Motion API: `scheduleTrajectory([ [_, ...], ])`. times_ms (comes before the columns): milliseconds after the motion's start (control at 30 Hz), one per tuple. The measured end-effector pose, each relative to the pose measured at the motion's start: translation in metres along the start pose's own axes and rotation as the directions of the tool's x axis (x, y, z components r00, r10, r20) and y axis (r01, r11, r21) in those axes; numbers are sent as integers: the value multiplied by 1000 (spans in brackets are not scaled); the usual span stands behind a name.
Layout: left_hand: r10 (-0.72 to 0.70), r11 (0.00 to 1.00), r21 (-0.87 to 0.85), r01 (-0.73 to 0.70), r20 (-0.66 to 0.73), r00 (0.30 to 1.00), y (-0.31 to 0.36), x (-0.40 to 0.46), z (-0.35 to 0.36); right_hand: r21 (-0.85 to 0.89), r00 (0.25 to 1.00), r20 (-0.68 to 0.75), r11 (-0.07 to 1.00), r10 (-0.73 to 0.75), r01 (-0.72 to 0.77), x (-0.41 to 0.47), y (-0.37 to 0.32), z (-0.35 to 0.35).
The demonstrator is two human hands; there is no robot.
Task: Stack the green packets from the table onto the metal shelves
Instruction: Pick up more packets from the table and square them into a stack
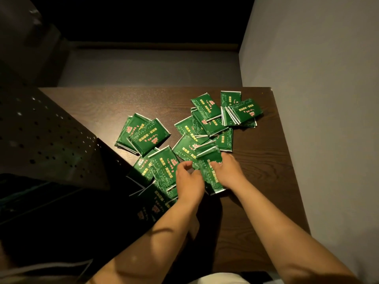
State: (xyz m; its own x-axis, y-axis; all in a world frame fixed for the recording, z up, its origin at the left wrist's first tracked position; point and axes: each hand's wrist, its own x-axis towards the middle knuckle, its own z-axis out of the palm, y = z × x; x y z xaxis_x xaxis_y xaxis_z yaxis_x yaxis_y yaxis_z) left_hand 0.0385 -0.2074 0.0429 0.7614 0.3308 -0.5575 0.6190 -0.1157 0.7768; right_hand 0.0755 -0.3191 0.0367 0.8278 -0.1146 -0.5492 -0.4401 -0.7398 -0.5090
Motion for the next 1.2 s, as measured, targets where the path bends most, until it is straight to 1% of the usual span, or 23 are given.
scheduleTrajectory([
  [67,45,999,-3,-45,-47,998,4,1,-6,10,1000,-8,1000,-18,19,0,-5,-10],
  [133,112,992,64,-105,-122,986,5,5,-14,1,998,-9,998,-58,58,1,-14,-17],
  [167,148,982,142,-125,-166,975,4,8,-19,-31,996,-18,995,-91,90,3,-20,-19],
  [233,231,928,348,-135,-250,940,-2,17,-27,-130,986,-34,979,-162,156,10,-34,-15],
  [300,263,891,438,-122,-278,924,-10,28,-33,-221,983,-7,959,-185,179,18,-46,-4],
  [367,227,871,487,-59,-293,929,-18,39,-39,-292,984,9,941,-177,172,22,-54,11],
  [433,243,774,634,8,-309,919,-26,45,-44,-307,985,-16,938,-172,159,22,-55,23],
  [467,268,723,690,19,-306,913,-28,45,-46,-298,985,-32,943,-167,150,22,-53,27],
  [500,295,697,717,7,-296,908,-29,45,-49,-283,985,-47,948,-164,144,21,-52,29],
  [567,322,721,691,-48,-273,906,-31,48,-55,-207,987,-61,969,-150,134,20,-47,33],
  [633,317,798,589,-124,-237,918,-33,54,-60,12,993,-72,995,-97,98,19,-42,30],
  [667,299,840,522,-146,-222,928,-31,55,-60,144,994,-81,986,-69,80,17,-39,27],
  [733,212,929,352,-117,-245,946,-24,59,-57,388,996,-87,920,-11,44,12,-31,19],
  [767,163,955,286,-82,-273,948,-20,60,-55,459,996,-86,888,10,31,10,-28,16],
  [800,131,965,258,-55,-285,950,-17,61,-54,499,997,-72,866,24,15,10,-23,14],
  [867,115,960,275,-41,-258,959,-17,61,-56,528,1000,-4,849,-4,6,8,-19,14],
  [933,132,947,317,-51,-238,962,-19,60,-59,516,997,63,857,-39,1,6,-19,17],
  [1033,218,932,335,-140,-208,954,-19,57,-56,471,993,106,882,-60,3,-1,-27,26],
  [1100,228,942,284,-177,-158,961,-15,54,-51,461,992,104,887,-73,16,0,-27,34],
  [1200,214,966,150,-210,-6,977,-15,52,-49,505,994,102,863,-48,-10,0,-27,34],
])
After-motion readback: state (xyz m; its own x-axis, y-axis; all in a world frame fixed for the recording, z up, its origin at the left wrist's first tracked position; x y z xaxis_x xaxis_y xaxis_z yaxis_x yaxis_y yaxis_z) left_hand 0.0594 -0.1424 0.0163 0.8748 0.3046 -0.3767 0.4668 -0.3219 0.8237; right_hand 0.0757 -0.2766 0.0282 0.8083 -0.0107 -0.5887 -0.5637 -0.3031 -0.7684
